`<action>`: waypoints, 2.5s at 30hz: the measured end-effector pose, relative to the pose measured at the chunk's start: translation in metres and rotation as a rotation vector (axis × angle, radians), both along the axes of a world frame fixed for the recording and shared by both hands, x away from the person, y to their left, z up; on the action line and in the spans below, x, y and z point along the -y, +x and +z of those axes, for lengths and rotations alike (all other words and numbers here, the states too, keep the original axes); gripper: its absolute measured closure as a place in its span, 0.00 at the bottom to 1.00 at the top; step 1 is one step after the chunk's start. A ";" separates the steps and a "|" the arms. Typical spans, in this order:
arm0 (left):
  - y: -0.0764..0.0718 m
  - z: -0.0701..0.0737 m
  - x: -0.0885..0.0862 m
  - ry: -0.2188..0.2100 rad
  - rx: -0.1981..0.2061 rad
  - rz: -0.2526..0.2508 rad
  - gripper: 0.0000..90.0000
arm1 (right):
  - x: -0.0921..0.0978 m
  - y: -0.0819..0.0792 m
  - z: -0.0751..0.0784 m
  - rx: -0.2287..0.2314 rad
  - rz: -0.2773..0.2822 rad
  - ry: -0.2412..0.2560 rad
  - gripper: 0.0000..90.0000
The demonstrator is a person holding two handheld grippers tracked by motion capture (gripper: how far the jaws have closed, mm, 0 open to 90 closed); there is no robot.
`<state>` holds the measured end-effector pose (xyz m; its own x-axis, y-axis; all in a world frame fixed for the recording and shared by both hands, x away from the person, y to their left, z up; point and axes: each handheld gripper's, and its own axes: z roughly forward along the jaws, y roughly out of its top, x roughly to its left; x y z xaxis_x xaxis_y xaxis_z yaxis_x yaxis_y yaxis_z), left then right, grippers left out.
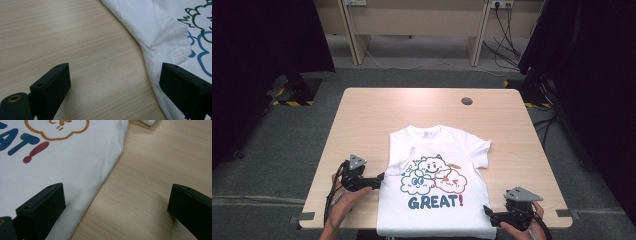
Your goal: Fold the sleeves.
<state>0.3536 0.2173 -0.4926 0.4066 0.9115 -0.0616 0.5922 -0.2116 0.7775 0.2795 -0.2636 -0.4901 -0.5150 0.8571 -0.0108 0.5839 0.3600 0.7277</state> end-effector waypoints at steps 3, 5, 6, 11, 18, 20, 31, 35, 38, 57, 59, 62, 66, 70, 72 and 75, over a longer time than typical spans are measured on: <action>-0.003 0.001 0.002 0.015 0.000 0.002 0.06 | 0.000 0.000 0.000 0.000 -0.003 -0.001 0.01; -0.005 0.000 0.004 0.043 -0.003 -0.012 0.04 | 0.000 0.000 0.000 0.000 -0.007 -0.001 0.01; -0.005 -0.001 0.004 0.058 -0.006 -0.014 0.06 | 0.000 -0.001 0.000 -0.001 -0.009 -0.002 0.01; -0.006 -0.002 0.004 0.069 -0.027 -0.008 0.04 | -0.001 -0.002 0.000 -0.005 -0.022 -0.004 0.01; -0.009 -0.002 0.002 0.066 -0.034 -0.032 0.04 | -0.006 -0.007 0.004 -0.043 -0.019 -0.029 0.02; -0.009 -0.002 0.002 0.066 -0.034 -0.032 0.04 | -0.006 -0.007 0.005 -0.051 -0.014 -0.031 0.01; -0.009 -0.002 0.002 0.068 -0.037 -0.034 0.02 | 0.008 0.007 0.014 -0.048 -0.033 0.024 0.05; -0.008 -0.002 0.002 0.068 -0.038 -0.035 0.02 | 0.010 0.019 0.017 -0.035 -0.051 0.023 0.05; -0.008 -0.003 0.002 0.067 -0.038 -0.036 0.01 | 0.008 0.027 0.020 -0.020 -0.052 0.011 0.05; -0.008 -0.003 0.002 0.067 -0.038 -0.036 0.01 | 0.003 0.089 0.023 -0.025 -0.120 0.026 0.07; -0.008 -0.003 0.002 0.068 -0.038 -0.036 0.01 | 0.001 0.093 0.023 -0.024 -0.124 0.019 0.07; -0.008 -0.003 0.002 0.067 -0.038 -0.036 0.01 | -0.002 0.096 0.022 -0.025 -0.124 0.008 0.07; -0.008 -0.003 0.002 0.067 -0.038 -0.036 0.01 | -0.003 0.100 0.020 -0.031 -0.128 0.003 0.08; -0.008 -0.003 0.002 0.068 -0.039 -0.036 0.01 | -0.004 0.103 0.018 -0.032 -0.131 0.001 0.08; -0.008 -0.003 0.002 0.068 -0.039 -0.036 0.01 | -0.005 0.106 0.019 -0.030 -0.130 0.002 0.08; -0.008 -0.003 0.002 0.068 -0.039 -0.036 0.01 | -0.005 0.112 0.020 -0.023 -0.142 0.012 0.09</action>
<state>0.3454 0.2149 -0.4952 0.4376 0.8990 -0.0167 0.6128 -0.2846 0.7372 0.3917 -0.2587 -0.4703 -0.3883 0.9215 0.0100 0.6447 0.2639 0.7175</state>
